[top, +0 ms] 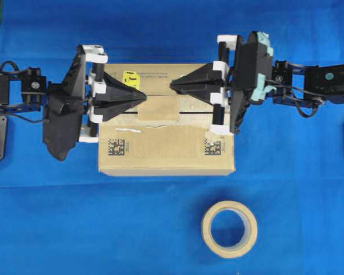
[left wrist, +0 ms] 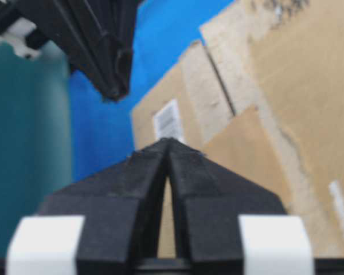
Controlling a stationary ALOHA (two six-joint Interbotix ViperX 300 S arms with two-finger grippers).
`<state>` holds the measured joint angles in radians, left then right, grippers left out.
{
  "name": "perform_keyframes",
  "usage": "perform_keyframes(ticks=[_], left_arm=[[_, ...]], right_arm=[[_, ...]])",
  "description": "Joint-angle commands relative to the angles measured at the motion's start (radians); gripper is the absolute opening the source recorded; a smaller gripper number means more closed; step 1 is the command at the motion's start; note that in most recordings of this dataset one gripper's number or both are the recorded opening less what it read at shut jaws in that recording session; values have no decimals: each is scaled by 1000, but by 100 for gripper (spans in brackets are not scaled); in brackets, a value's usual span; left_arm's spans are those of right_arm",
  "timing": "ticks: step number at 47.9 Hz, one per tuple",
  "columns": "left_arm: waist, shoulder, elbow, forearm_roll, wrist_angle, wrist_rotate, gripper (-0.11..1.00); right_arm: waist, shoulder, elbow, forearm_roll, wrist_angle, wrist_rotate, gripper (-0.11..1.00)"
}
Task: Apply tape along the seams of the closed cardboard box to seal it securely.
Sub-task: 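Press the tape flat along the seam with both closed grippers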
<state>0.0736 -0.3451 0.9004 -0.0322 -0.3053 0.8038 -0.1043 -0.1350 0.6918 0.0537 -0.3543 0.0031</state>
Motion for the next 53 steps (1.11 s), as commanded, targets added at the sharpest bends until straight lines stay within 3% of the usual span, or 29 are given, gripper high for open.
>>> perform_keyframes(ticks=[1,11,31,53], left_arm=[[-6,6,-34,-2,-11,-57,-1],[-6,78,-67,-2,-11,-187,-1],[8,209,-75,-2,-14,-316,-1],[38,209,43,-3,-14,-491,-1]], right_arm=[[-5,6,-34,-2,-17,-5,-1],[-5,64,-63,-3,-17,-6,-1],[2,216,-117,0,-12,9,-1],[21,212,-5,75,20,14,-1]])
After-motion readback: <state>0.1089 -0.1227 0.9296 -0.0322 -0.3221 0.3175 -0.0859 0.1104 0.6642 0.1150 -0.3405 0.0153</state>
